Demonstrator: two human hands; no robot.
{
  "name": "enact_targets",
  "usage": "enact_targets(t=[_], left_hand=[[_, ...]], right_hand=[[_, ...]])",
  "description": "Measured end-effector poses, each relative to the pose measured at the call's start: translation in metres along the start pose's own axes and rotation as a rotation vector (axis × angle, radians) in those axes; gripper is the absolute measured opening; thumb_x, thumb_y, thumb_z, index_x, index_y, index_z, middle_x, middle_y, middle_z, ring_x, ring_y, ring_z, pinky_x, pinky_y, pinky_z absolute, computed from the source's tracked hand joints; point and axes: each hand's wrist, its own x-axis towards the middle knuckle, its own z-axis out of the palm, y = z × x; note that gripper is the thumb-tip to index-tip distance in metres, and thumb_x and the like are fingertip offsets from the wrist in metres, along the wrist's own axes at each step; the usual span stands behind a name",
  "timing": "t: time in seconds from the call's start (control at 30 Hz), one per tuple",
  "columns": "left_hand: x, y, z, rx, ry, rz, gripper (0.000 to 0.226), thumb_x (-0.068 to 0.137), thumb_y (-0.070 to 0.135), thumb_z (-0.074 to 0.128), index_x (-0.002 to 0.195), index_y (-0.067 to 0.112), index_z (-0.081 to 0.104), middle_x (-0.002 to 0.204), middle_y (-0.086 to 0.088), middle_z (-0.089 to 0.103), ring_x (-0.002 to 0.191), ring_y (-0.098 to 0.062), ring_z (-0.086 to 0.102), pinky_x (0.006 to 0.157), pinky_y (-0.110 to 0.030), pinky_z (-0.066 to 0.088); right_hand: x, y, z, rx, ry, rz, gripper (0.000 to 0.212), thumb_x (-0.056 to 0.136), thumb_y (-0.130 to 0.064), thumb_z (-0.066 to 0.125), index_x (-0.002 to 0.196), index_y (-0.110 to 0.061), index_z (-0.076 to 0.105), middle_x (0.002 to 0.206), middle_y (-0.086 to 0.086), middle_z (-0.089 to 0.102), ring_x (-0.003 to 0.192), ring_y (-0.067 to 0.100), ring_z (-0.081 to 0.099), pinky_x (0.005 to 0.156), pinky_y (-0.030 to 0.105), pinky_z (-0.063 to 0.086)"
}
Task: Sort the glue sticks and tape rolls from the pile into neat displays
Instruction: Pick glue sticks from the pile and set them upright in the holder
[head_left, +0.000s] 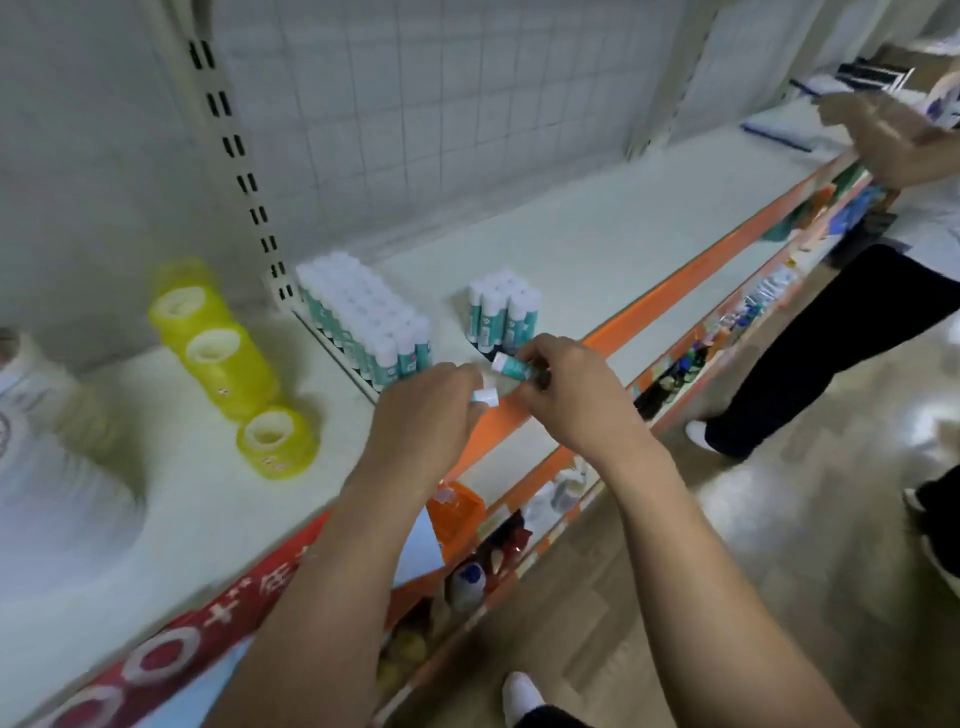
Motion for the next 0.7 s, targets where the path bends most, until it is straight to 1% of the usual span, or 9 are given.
enact_targets(t=[0.1, 0.17, 0.3, 0.4, 0.53, 0.6, 0.63, 0.67, 0.7], left_hand=[[0.012, 0.008, 0.009, 0.044, -0.01, -0.088, 0.023, 0.095, 0.034, 0.055, 0.114, 0.023, 0.063, 0.107, -0.003, 0.066, 0.099, -0.029, 0.062, 0.076, -0.037, 0.05], [0.019, 0.014, 0.014, 0.072, 0.008, -0.146, 0.023, 0.094, 0.036, 0.054, 0.112, 0.025, 0.064, 0.106, -0.003, 0.067, 0.099, -0.027, 0.063, 0.075, -0.034, 0.046], [0.027, 0.028, 0.018, 0.07, 0.062, -0.252, 0.025, 0.091, 0.041, 0.056, 0.106, 0.024, 0.067, 0.105, -0.003, 0.069, 0.096, -0.026, 0.064, 0.076, -0.034, 0.048], [0.035, 0.042, 0.018, 0.015, 0.1, -0.293, 0.027, 0.089, 0.033, 0.06, 0.114, 0.022, 0.064, 0.112, -0.005, 0.064, 0.103, -0.028, 0.06, 0.08, -0.036, 0.046], [0.049, 0.054, 0.024, -0.015, 0.139, -0.307, 0.014, 0.09, 0.021, 0.059, 0.101, 0.015, 0.066, 0.1, -0.008, 0.064, 0.093, -0.029, 0.06, 0.079, -0.043, 0.048], [0.053, 0.056, 0.027, -0.029, 0.154, -0.338, 0.013, 0.09, 0.022, 0.061, 0.099, 0.015, 0.066, 0.097, -0.008, 0.066, 0.091, -0.029, 0.061, 0.078, -0.044, 0.049], [0.055, 0.056, 0.029, -0.033, 0.149, -0.352, 0.014, 0.09, 0.024, 0.062, 0.1, 0.015, 0.067, 0.098, -0.008, 0.067, 0.091, -0.029, 0.061, 0.079, -0.044, 0.049], [0.056, 0.057, 0.031, -0.033, 0.137, -0.36, 0.015, 0.09, 0.026, 0.063, 0.101, 0.015, 0.067, 0.099, -0.007, 0.067, 0.092, -0.028, 0.061, 0.079, -0.044, 0.049], [0.057, 0.058, 0.032, -0.032, 0.124, -0.36, 0.016, 0.09, 0.027, 0.063, 0.101, 0.016, 0.067, 0.1, -0.006, 0.067, 0.093, -0.028, 0.061, 0.08, -0.043, 0.049]], right_hand=[[0.021, 0.016, -0.001, -0.02, -0.052, -0.08, 0.026, 0.083, -0.014, 0.059, 0.109, -0.015, 0.063, 0.099, 0.009, 0.063, 0.086, 0.027, 0.06, 0.072, 0.038, 0.049], [0.031, 0.026, 0.0, -0.006, -0.086, -0.125, 0.029, 0.082, -0.014, 0.058, 0.111, -0.015, 0.063, 0.099, 0.009, 0.063, 0.088, 0.026, 0.059, 0.072, 0.038, 0.049], [0.044, 0.044, 0.0, 0.041, -0.144, -0.208, 0.029, 0.082, -0.015, 0.06, 0.11, -0.017, 0.063, 0.101, 0.008, 0.063, 0.091, 0.024, 0.058, 0.074, 0.036, 0.048], [0.049, 0.054, -0.002, 0.089, -0.18, -0.259, 0.029, 0.081, -0.015, 0.06, 0.109, -0.018, 0.063, 0.099, 0.008, 0.062, 0.09, 0.025, 0.058, 0.077, 0.042, 0.049], [0.058, 0.064, -0.006, 0.15, -0.201, -0.319, 0.027, 0.079, -0.015, 0.062, 0.105, -0.019, 0.066, 0.095, 0.006, 0.063, 0.087, 0.023, 0.058, 0.076, 0.038, 0.047], [0.062, 0.072, -0.01, 0.194, -0.21, -0.318, 0.028, 0.078, -0.015, 0.063, 0.105, -0.019, 0.067, 0.098, 0.002, 0.066, 0.089, 0.016, 0.059, 0.077, 0.031, 0.048], [0.065, 0.076, -0.012, 0.244, -0.214, -0.305, 0.028, 0.078, -0.015, 0.064, 0.106, -0.02, 0.068, 0.098, -0.002, 0.067, 0.086, 0.008, 0.059, 0.073, 0.022, 0.048], [0.066, 0.079, -0.015, 0.304, -0.208, -0.285, 0.028, 0.078, -0.016, 0.065, 0.106, -0.021, 0.067, 0.094, -0.007, 0.066, 0.081, 0.001, 0.058, 0.066, 0.012, 0.044], [0.069, 0.081, -0.018, 0.354, -0.192, -0.258, 0.027, 0.078, -0.017, 0.067, 0.104, -0.021, 0.067, 0.087, -0.011, 0.065, 0.074, -0.003, 0.057, 0.06, 0.008, 0.04]])
